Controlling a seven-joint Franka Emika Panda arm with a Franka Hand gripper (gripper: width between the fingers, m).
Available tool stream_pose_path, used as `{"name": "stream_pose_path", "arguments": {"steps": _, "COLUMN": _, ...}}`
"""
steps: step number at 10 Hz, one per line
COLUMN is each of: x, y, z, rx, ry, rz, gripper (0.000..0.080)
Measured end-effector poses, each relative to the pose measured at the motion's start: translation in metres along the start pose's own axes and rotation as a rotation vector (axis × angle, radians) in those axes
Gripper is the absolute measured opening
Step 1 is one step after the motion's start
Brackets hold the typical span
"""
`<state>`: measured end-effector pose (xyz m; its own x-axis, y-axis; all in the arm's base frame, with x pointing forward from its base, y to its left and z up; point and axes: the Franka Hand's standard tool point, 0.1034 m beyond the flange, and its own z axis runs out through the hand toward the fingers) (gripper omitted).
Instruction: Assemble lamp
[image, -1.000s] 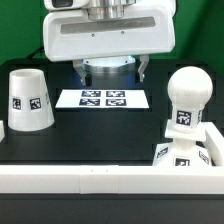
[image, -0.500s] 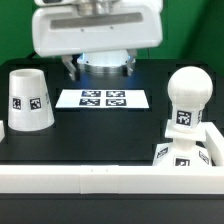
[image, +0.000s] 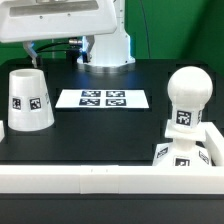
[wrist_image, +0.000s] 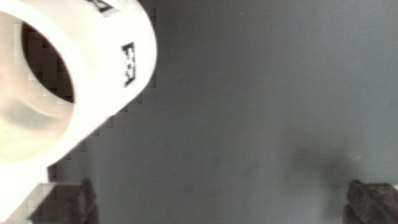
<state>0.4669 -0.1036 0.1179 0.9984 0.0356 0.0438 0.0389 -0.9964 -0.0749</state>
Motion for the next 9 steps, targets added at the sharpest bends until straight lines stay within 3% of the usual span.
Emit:
{"name": "stream_pose_path", "arguments": {"steps": 4, "x": -0.004, "y": 0.002, "z": 0.009, "rx": -0.002, "ry": 0.005, "rz": -0.009, "gripper": 0.0699}}
{"name": "stream_pose_path", "arguments": {"steps": 9, "x": -0.022, "y": 0.029, "z": 0.005, "rx": -0.006, "ry": 0.003, "rz": -0.020, "gripper": 0.0699}}
